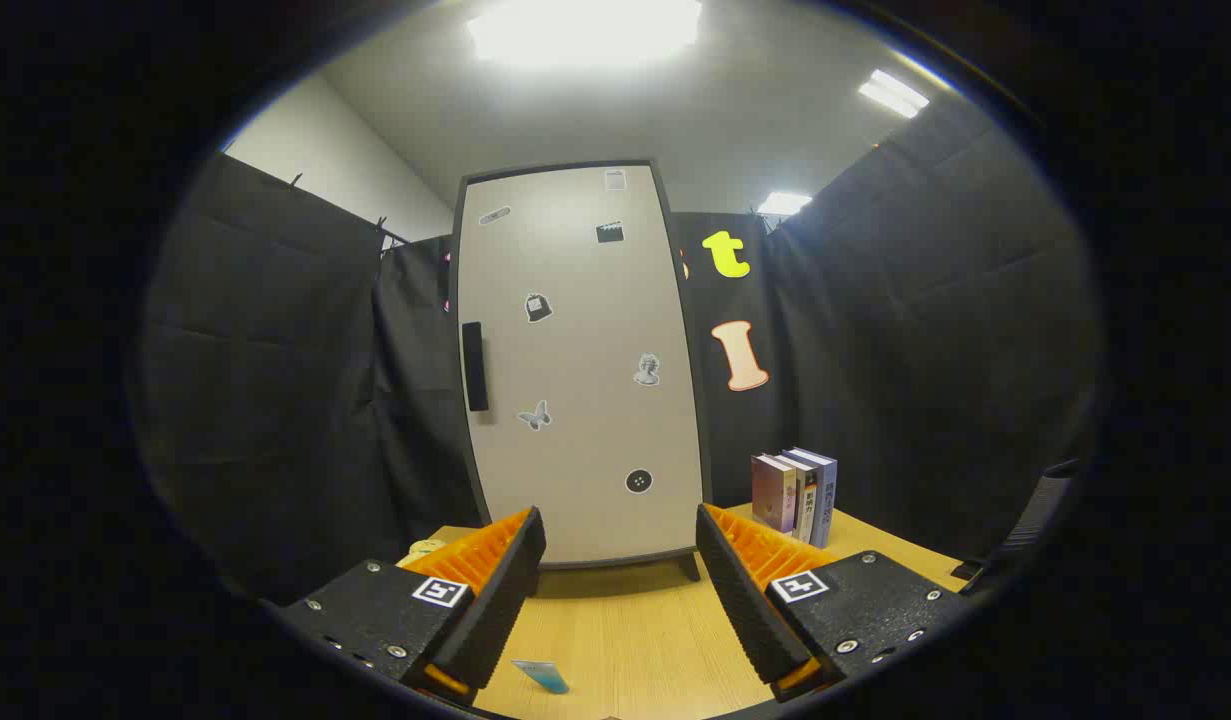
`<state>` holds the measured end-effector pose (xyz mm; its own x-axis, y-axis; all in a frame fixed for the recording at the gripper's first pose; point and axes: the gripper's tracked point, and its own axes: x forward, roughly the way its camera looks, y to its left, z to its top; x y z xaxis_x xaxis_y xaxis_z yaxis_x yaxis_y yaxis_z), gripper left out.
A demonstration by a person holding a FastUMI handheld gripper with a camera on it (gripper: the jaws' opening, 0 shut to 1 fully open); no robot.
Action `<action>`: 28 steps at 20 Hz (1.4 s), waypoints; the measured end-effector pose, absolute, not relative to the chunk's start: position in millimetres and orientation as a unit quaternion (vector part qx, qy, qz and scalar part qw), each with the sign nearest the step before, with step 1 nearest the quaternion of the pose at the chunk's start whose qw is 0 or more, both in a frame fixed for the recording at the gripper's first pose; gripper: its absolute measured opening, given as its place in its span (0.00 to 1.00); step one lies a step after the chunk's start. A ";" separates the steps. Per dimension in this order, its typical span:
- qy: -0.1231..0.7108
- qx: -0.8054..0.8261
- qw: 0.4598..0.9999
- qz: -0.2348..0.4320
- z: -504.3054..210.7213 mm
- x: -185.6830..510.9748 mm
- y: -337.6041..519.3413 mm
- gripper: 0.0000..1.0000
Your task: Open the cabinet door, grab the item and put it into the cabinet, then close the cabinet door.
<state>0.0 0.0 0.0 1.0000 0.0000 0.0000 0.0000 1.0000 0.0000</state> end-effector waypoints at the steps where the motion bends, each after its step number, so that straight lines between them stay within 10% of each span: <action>1: 0.000 -0.001 1.000 0.000 0.0 0.6 0.5 0.94; 28: 0.011 -0.024 0.997 0.074 42.3 107.7 46.6 0.94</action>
